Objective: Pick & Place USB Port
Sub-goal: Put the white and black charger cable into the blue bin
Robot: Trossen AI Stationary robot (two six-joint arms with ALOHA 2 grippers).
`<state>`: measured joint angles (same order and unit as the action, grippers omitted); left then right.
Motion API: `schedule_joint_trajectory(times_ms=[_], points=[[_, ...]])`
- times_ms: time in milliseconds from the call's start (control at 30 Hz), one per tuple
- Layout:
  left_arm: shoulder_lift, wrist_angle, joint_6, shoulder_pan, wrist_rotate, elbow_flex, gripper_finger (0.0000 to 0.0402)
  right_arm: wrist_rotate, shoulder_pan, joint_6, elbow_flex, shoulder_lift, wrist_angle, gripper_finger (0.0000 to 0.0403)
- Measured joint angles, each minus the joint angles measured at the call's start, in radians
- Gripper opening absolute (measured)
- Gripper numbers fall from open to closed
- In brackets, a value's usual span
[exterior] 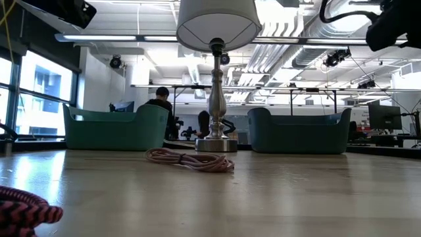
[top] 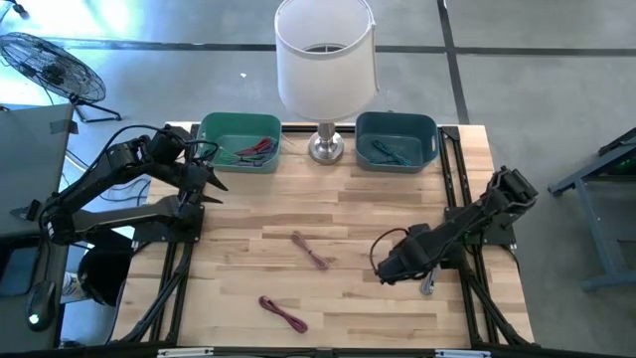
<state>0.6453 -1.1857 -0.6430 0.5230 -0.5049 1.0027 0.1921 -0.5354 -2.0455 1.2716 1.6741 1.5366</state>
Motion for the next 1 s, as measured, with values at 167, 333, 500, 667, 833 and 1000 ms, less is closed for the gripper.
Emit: schedule_joint_trajectory(times_ms=[167,333,500,667,833,1000], points=[[0.0,0.0,-0.011,0.0,0.002,0.0,0.016,0.0,-0.028,-0.024,0.0,0.0,-0.041,0.0247],[0.0,0.0,-0.011,0.0,0.002,0.0,0.016,0.017,-0.07,-0.092,0.0,0.0,-0.044,0.0247],[0.0,0.0,-0.009,0.0,0.002,0.0,0.016,0.054,-0.115,-0.164,0.0,0.0,-0.051,0.0247],[0.0,0.0,-0.008,0.0,0.001,0.0,0.016,0.058,-0.134,-0.186,-0.011,-0.001,-0.095,0.0247],[0.0,-0.001,-0.008,0.0,-0.001,0.0,0.016,0.054,-0.133,-0.195,-0.108,-0.001,-0.273,0.0247],[0.0,-0.005,-0.008,0.0,-0.002,0.0,0.016,0.065,-0.133,-0.195,-0.205,-0.001,-0.338,0.0247]])
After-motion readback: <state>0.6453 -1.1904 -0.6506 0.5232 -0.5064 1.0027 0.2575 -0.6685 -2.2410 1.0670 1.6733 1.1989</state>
